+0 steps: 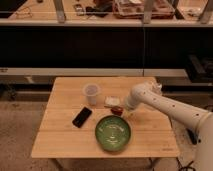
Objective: Drag the pepper across the table
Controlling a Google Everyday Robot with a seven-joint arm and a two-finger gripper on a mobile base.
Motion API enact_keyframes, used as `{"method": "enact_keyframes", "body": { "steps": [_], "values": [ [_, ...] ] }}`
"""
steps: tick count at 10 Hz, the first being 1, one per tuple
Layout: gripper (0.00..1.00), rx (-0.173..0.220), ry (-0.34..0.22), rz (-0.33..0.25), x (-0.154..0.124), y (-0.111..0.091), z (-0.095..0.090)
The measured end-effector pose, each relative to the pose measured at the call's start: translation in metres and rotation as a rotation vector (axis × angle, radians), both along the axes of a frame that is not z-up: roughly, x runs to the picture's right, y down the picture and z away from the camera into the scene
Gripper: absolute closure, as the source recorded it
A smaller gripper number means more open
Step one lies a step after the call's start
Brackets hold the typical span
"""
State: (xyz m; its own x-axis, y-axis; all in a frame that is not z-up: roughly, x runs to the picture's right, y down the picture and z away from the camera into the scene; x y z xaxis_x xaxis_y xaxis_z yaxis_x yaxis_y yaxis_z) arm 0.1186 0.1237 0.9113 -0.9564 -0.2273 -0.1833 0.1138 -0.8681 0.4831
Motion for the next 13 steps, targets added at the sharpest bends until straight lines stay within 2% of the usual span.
{"method": "enact_keyframes", "body": {
  "steps": [3, 5, 8, 11, 13],
  "values": [
    [0.99, 0.001, 0.002, -0.009, -0.008, 0.003, -0.003],
    [1.0, 0.01, -0.004, -0.014, -0.015, 0.0, -0.007],
    [1.0, 0.05, -0.045, -0.029, -0.034, -0.011, -0.025],
    [1.0, 0.101, -0.104, -0.089, -0.066, -0.013, -0.046],
    [1.0, 0.113, -0.123, -0.126, -0.084, -0.008, -0.051]
  ]
}}
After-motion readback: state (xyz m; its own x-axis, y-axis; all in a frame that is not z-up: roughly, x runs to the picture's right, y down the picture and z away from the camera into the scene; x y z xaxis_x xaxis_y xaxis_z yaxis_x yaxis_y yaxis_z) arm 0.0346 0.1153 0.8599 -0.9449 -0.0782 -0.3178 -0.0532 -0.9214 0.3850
